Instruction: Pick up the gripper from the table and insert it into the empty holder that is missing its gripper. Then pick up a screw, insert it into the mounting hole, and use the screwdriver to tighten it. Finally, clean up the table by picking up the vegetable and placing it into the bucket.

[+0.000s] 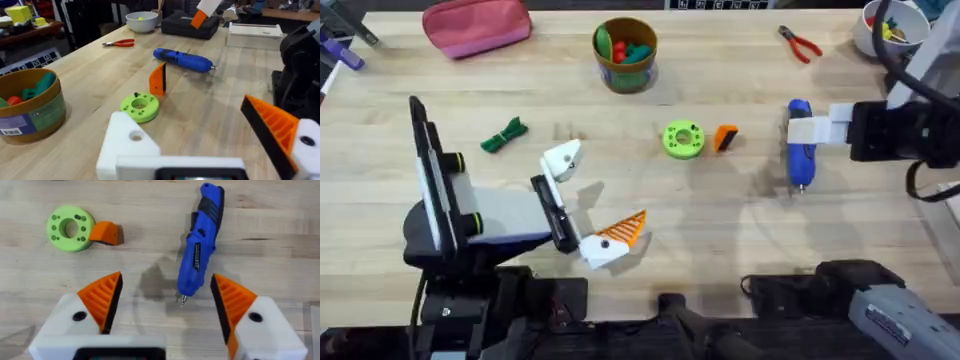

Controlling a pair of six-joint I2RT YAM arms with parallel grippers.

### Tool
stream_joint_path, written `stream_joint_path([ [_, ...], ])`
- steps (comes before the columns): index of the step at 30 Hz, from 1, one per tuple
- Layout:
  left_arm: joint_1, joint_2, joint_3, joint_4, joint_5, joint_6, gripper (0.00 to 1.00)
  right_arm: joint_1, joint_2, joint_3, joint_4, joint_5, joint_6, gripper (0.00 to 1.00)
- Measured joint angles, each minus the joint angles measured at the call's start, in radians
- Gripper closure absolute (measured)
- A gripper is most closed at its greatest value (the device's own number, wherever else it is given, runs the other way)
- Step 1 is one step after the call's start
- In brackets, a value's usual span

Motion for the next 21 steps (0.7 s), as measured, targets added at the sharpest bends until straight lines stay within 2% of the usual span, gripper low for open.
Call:
stream_joint_path([
  [13,0.000,0.000,0.000,0.000,0.000,0.000,0.015,0.000,0.000,0.000,0.002,0.000,0.000,0.008],
  [21,0.000,0.000,0.000,0.000,0.000,0.000,0.016,0.000,0.010,0.001,0.017,-0.041,0.134,0.007],
])
